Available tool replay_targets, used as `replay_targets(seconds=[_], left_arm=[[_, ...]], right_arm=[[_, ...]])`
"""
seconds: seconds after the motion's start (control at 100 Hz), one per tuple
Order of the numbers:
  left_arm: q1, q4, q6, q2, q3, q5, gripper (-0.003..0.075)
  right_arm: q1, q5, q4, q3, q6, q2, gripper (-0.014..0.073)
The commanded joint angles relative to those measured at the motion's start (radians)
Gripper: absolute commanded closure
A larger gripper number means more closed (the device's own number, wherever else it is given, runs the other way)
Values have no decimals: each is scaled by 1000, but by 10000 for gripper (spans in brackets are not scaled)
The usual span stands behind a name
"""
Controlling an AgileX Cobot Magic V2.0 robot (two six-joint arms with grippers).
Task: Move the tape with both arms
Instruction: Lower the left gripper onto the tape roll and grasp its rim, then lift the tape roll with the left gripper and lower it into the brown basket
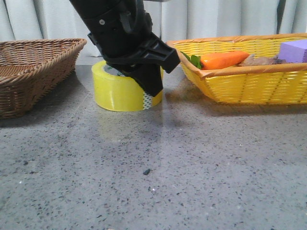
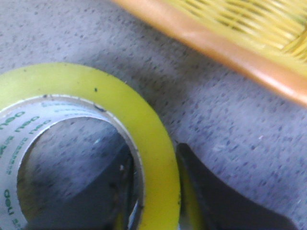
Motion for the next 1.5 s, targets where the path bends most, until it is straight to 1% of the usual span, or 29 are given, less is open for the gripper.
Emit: replay_targets(seconds=[0.0, 0.12, 0.35, 0.47, 0.55, 0.66, 0.77, 0.84, 0.9, 1.15, 1.27, 1.33, 1.38, 1.49], left_arm=[[3, 40, -2, -82, -44, -31, 741], [7, 103, -2, -137, -79, 28, 741], [69, 106, -8, -276, -169, 93, 741], [149, 108, -8, -354, -174, 109, 741], [227, 108, -8, -389, -172, 135, 741], [329, 104, -8, -405, -155, 177, 741], [394, 97, -8, -405, -120, 203, 741], [421, 88, -8, -403, -74, 179, 741], [438, 82, -8, -403, -9, 126, 741], [464, 35, -8, -403, 226, -78, 741], [468, 15, -8, -403, 299, -151, 736], [468, 15, -8, -403, 319, -175, 705], [468, 15, -8, -403, 328, -187, 645], [468, 7, -8, -403, 330, -203, 441]], right_arm=[[-3, 9, -24, -20, -4, -28, 668], [-3, 9, -24, -20, -4, -28, 668], [-3, 9, -24, -20, -4, -28, 668], [-3, 9, -24, -20, -4, -28, 668], [-3, 9, -24, -20, -4, -28, 668], [-3, 9, -24, -20, -4, -28, 668], [-3, 9, -24, -20, -4, -28, 668], [-3, 9, -24, -20, -4, -28, 668], [-3, 9, -24, -20, -4, -28, 668], [-3, 8, -24, -20, -4, -28, 668], [-3, 8, -24, -20, -4, -28, 668], [-3, 8, -24, -20, -4, -28, 668], [-3, 8, -24, -20, -4, -28, 668], [-3, 8, -24, -19, -4, -28, 668]])
